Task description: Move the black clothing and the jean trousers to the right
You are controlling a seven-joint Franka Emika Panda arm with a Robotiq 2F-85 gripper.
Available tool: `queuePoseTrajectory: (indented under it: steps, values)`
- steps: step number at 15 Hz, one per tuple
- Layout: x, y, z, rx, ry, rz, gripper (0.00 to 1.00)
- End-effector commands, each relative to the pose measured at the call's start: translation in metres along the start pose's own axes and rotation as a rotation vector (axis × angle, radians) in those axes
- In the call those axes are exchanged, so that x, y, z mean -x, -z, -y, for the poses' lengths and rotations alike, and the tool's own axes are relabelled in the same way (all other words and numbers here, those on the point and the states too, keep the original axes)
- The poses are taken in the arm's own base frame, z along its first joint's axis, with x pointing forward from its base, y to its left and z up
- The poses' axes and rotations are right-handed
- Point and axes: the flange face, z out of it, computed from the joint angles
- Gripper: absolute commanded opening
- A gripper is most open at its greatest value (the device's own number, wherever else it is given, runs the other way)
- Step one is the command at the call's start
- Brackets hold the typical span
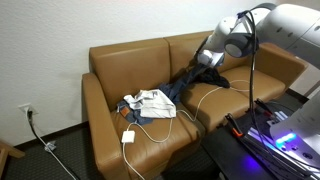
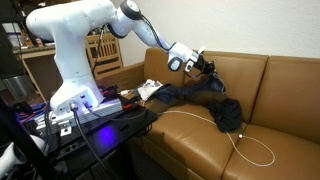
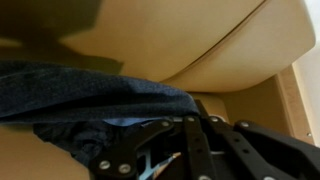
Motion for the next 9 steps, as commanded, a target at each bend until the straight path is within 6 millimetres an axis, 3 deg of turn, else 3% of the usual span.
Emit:
queuePoseTrajectory:
  steps: [1, 4, 5, 7, 9]
  values:
    - [-0.04, -0.035, -0.024, 0.03, -0.194, -0.053, 0.01]
    - [-0.06, -0.046, -0.026, 0.036, -0.34, -0.089, 0.01]
    - [-0.064, -0.049, -0.03, 0.042, -0.385, -0.097, 0.28]
    - [-0.059, -0.053, -0.035, 0.074, -0.472, -0.097, 0.34]
    - [-0.028, -0.052, -0.041, 0.128, -0.494, -0.05, 0.49]
